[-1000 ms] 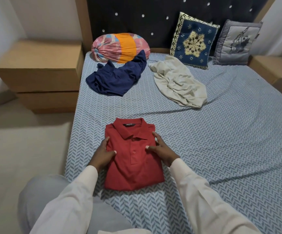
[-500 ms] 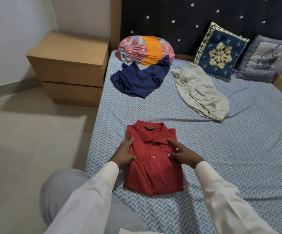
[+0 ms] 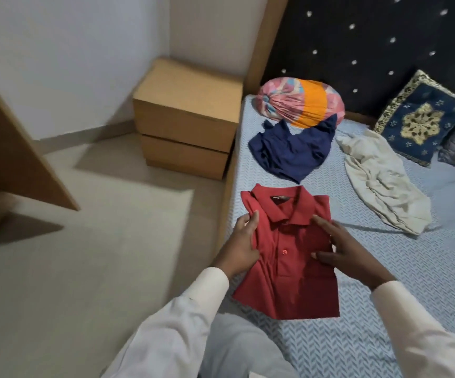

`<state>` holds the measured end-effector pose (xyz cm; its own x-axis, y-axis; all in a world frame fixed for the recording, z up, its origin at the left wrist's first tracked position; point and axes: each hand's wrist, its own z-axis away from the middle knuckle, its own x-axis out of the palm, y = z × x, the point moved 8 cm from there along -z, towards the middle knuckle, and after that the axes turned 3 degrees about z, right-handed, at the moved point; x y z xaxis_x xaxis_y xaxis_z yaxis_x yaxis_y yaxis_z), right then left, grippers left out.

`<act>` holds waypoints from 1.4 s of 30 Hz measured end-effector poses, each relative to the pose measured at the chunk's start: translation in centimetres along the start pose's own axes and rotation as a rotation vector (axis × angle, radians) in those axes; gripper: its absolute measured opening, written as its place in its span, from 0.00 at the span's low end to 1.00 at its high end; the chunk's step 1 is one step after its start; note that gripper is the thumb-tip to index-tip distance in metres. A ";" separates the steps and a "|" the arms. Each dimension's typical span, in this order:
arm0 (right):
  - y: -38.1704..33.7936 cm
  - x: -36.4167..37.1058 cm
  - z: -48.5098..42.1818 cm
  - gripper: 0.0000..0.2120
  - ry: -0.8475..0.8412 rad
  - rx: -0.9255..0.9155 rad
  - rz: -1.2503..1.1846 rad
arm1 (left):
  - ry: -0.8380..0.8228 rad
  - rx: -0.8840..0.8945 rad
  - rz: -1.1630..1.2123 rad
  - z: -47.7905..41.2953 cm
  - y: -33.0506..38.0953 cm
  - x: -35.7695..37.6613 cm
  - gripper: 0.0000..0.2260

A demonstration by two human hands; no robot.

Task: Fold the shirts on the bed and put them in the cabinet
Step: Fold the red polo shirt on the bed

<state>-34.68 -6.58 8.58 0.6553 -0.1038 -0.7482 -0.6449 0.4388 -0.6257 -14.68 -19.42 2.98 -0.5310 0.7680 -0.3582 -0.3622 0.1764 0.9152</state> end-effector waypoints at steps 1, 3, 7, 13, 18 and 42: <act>-2.1 0.2 -0.1 0.41 0.007 -0.027 0.002 | 0.017 -0.007 -0.011 1.0 0.6 -1.8 0.42; -6.8 0.2 -0.4 0.41 0.009 -0.102 0.012 | 0.057 -0.026 -0.030 3.0 2.5 -5.9 0.42; -17.0 -0.5 -0.8 0.43 -0.032 -0.184 -0.003 | 0.161 -0.085 -0.114 7.5 7.9 -13.9 0.42; -32.0 -2.2 -1.2 0.43 -0.152 -0.322 0.033 | 0.336 -0.206 -0.225 14.1 15.5 -25.0 0.41; -42.4 -2.2 -2.0 0.43 -0.214 -0.446 0.061 | 0.482 -0.267 -0.204 19.3 18.9 -32.9 0.43; -94.5 22.5 -6.7 0.39 -0.477 -1.242 -0.092 | 1.443 -0.390 -0.457 48.5 14.7 -71.6 0.41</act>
<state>38.37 -56.34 49.42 0.6237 0.3435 -0.7021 -0.3524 -0.6782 -0.6449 55.19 -41.96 51.06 -0.4994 -0.5627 -0.6588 -0.7394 -0.1194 0.6626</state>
